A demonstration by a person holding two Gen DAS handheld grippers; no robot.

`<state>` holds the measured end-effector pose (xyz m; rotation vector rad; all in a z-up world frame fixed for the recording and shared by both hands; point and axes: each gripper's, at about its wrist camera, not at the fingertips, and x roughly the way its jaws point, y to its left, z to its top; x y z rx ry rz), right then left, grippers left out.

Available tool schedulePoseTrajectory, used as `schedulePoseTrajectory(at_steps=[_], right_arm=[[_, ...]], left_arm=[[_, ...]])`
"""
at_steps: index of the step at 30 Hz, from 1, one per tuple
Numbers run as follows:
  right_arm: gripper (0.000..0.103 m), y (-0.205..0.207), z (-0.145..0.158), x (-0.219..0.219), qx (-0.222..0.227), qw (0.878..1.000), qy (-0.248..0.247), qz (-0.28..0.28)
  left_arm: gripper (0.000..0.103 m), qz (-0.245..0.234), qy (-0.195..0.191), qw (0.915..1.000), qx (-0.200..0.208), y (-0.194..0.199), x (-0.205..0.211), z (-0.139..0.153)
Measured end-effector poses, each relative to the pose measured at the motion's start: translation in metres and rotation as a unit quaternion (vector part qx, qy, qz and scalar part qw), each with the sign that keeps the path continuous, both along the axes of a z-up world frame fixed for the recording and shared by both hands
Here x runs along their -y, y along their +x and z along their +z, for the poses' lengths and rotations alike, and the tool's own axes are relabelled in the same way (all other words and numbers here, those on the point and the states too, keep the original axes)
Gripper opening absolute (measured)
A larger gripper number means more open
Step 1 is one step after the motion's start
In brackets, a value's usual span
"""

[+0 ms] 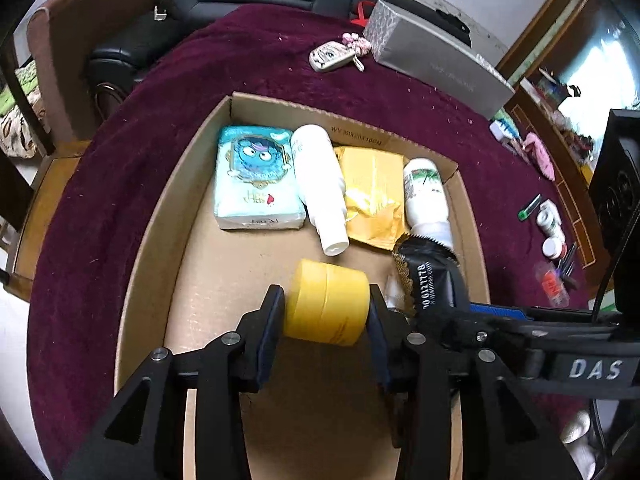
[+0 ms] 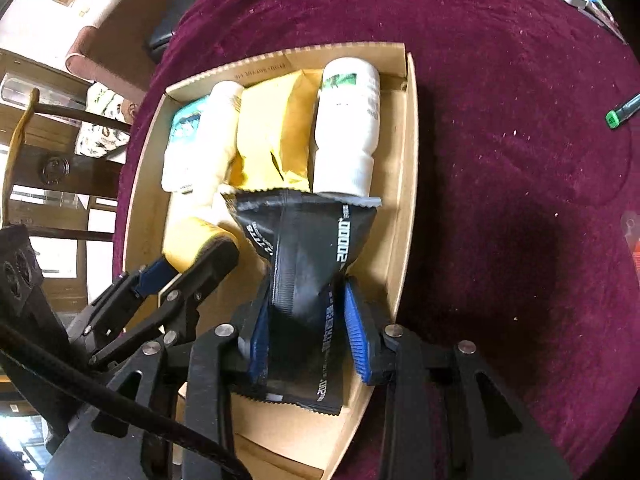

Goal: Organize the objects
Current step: 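Carry the tape roll and black pouch over the tray and open both grippers, then withdraw both grippers from the tray toward the clutter of markers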

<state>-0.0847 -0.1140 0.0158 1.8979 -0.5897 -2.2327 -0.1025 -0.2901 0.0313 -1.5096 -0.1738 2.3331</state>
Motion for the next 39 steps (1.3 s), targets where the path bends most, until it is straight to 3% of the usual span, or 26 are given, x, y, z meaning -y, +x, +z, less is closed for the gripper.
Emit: schedulePoseTrajectory(at_steps=[3,8,18,29,39], right_arm=[[0.041,0.002,0.011,-0.003,-0.018,1.000,-0.015,0.000],[0.041,0.010,0.029,-0.012,-0.043,0.999,-0.030,-0.006],[0.047,0.034,0.046,-0.049,-0.072,0.995,-0.056,-0.030],[0.047,0.087,0.045,-0.151,-0.076,0.990,-0.088,-0.080],[0.053,0.148,0.034,-0.283,-0.068,0.980,-0.088,-0.162]], left_arm=[[0.044,0.007,-0.007,0.9999,-0.005,0.003,0.001,0.010],[0.044,0.016,-0.059,0.9978,-0.025,0.015,-0.004,0.032],[0.049,0.000,-0.100,0.9929,-0.064,0.045,-0.039,0.075],[0.049,-0.046,-0.128,0.9876,-0.079,0.088,-0.134,0.093],[0.049,-0.074,-0.116,0.9899,-0.035,0.126,-0.222,0.072]])
